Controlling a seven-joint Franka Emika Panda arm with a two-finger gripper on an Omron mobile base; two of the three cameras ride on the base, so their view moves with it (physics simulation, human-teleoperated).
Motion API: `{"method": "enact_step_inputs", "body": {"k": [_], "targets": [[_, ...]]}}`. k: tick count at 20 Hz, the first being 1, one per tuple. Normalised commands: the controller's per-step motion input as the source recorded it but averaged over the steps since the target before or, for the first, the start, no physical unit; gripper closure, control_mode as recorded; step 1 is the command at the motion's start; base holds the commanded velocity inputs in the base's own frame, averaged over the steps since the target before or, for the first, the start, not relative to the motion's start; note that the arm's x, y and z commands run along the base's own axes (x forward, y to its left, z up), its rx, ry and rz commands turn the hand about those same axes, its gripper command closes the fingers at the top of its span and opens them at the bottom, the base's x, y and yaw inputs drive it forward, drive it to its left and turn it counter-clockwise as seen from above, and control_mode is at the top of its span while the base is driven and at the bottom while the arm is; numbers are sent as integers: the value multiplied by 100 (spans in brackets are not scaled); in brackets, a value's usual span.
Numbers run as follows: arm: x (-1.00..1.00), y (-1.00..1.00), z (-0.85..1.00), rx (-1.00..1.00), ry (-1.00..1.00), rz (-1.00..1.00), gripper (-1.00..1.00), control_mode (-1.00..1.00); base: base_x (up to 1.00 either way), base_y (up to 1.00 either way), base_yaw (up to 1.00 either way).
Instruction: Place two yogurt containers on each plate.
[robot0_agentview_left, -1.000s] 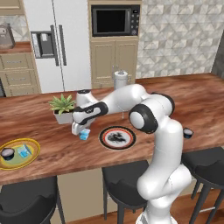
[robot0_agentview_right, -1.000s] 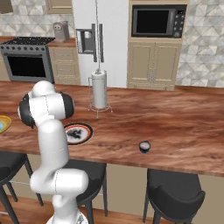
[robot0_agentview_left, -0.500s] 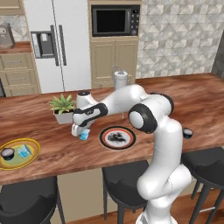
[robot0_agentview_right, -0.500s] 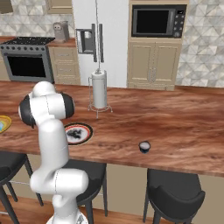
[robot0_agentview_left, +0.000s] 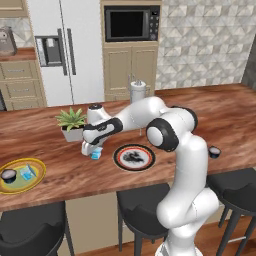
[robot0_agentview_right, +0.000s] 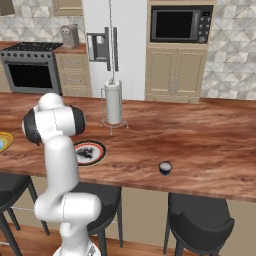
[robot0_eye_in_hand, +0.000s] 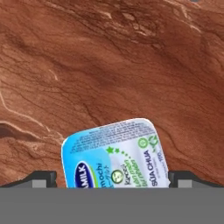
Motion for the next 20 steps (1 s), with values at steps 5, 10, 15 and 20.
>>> {"method": "enact_step_inputs", "body": {"k": [5,10,15,20], "targets": [[-12,0,-21,0,0,0,-100,-100,0,0,0],[-16,0,-9,0,-3,0,-100,-100,0,0,0],[-14,0,0,0,-5,0,-100,-100,0,0,0],[-13,0,-4,0,0,0,-100,-100,0,0,0]]}}
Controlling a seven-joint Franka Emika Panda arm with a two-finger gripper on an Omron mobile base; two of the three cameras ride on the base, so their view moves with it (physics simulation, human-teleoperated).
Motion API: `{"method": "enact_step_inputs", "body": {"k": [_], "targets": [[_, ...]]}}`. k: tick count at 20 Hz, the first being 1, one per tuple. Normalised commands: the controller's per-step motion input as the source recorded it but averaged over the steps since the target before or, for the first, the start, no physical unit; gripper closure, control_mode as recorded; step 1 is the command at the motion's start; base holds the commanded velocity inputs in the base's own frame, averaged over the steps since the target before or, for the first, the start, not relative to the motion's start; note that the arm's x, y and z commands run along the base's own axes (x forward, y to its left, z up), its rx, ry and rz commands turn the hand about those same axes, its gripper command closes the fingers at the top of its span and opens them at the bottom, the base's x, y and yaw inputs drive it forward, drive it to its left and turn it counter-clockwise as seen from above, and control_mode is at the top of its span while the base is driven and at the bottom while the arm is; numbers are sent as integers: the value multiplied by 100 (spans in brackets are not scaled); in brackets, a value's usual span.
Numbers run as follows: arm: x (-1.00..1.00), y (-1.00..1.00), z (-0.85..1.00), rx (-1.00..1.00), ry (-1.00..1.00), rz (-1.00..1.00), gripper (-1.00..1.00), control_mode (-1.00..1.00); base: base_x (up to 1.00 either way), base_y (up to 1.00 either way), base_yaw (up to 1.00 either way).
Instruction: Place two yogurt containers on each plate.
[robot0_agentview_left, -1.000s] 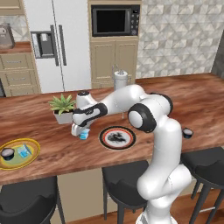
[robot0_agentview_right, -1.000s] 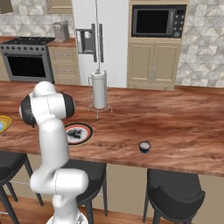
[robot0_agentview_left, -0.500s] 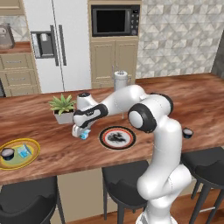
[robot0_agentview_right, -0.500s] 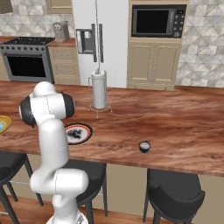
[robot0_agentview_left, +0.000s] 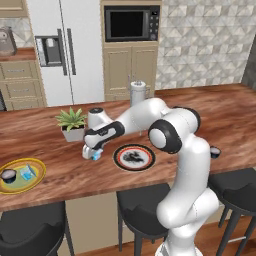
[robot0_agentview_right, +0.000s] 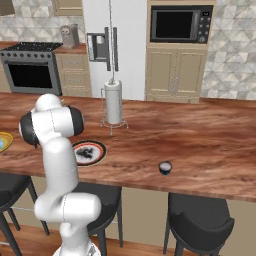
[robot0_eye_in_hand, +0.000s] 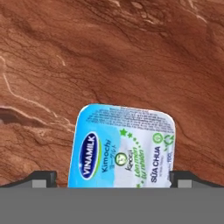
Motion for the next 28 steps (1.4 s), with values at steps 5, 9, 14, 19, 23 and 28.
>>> {"method": "enact_step_inputs", "body": {"k": [5,9,14,19,23,28], "targets": [[0,0,-12,-1,0,0,-100,-100,0,0,0],[0,0,-8,0,0,0,-100,-100,0,0,0],[0,0,-3,0,0,-4,-100,-100,0,0,0],[0,0,-7,0,0,-5,-100,-100,0,0,0],[0,-6,-1,0,0,-11,-100,-100,0,0,0],[25,-22,0,0,0,-11,-100,-100,0,0,0]]}}
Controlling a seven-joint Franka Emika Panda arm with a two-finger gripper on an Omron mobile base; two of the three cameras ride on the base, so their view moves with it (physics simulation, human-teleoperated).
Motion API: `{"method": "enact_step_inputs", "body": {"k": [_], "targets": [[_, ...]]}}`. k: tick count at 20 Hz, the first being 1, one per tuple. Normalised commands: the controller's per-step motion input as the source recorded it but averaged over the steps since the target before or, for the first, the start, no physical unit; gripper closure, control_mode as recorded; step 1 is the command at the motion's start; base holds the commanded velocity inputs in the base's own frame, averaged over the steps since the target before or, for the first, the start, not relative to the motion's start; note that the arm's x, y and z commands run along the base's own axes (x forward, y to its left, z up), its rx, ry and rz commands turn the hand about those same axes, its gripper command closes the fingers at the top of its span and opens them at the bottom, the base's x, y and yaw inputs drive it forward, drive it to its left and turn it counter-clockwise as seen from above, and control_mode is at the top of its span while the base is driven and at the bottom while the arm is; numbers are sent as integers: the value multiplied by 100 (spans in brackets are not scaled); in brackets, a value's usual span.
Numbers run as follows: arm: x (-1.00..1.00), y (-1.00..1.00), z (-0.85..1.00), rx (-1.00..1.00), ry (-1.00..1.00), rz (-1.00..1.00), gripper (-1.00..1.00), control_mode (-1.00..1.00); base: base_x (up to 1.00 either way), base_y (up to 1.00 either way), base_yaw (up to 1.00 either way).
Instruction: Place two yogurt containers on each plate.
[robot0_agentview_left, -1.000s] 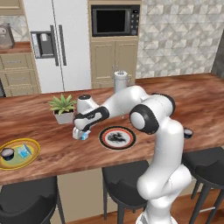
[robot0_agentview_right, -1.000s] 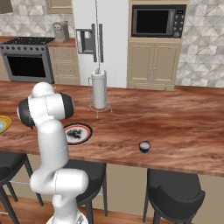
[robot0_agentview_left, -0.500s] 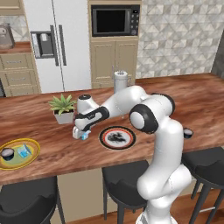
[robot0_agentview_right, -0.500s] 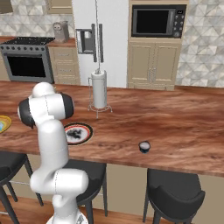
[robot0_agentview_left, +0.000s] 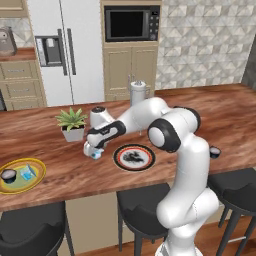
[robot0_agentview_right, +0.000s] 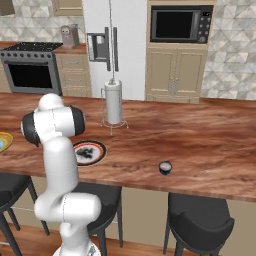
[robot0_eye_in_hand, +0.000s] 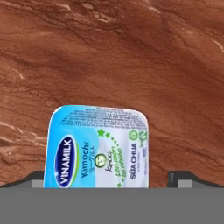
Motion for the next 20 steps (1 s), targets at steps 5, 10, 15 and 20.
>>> {"method": "enact_step_inputs", "body": {"k": [5,10,15,20], "targets": [[12,-7,0,0,0,-7,-100,-100,0,0,0],[-16,21,-10,-2,0,0,-100,-100,0,0,0],[-30,27,-55,-1,3,0,-100,-100,0,0,0],[0,13,-19,0,0,0,-100,-100,0,0,0]]}}
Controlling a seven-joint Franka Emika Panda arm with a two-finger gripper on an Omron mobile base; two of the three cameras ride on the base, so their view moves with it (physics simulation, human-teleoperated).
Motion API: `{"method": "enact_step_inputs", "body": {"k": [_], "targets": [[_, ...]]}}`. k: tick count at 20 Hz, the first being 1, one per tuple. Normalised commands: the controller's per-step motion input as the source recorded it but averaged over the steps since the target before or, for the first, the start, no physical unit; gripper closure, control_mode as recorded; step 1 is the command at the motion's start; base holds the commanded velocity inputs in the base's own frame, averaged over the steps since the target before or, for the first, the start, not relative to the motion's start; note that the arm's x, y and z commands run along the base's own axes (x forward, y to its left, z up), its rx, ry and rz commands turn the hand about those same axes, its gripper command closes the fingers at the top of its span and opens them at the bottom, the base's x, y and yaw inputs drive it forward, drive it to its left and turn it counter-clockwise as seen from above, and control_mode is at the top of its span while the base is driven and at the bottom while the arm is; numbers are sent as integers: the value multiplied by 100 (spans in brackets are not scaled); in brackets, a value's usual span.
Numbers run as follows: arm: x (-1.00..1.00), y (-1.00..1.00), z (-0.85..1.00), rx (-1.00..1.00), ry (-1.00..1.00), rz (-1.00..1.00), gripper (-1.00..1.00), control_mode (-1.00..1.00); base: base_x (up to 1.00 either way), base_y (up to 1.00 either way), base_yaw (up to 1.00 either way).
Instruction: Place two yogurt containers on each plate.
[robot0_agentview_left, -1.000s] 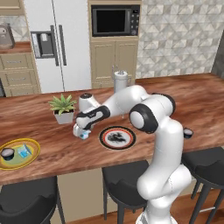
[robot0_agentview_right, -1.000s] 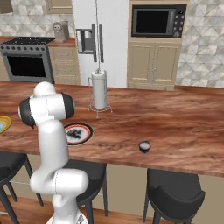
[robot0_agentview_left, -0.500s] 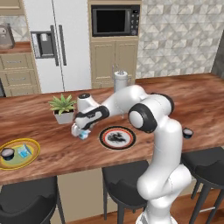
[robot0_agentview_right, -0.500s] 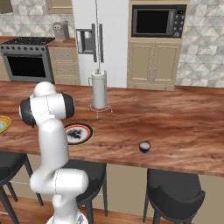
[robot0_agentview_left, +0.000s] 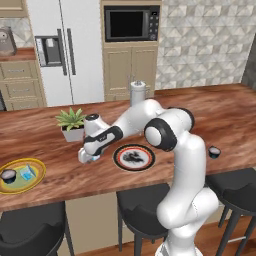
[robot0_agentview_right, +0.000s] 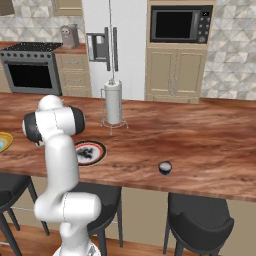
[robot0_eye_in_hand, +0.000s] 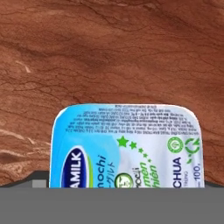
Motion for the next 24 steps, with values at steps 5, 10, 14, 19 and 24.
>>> {"method": "enact_step_inputs", "body": {"k": [5,10,14,19,24], "targets": [[0,5,0,0,0,0,-100,-100,0,0,0],[0,7,0,0,0,0,100,-100,0,0,0],[0,0,0,0,0,0,100,-100,0,0,0],[-12,-10,15,0,-3,0,100,-100,0,0,0],[-48,-61,69,2,-3,-2,100,-100,0,0,0]]}}
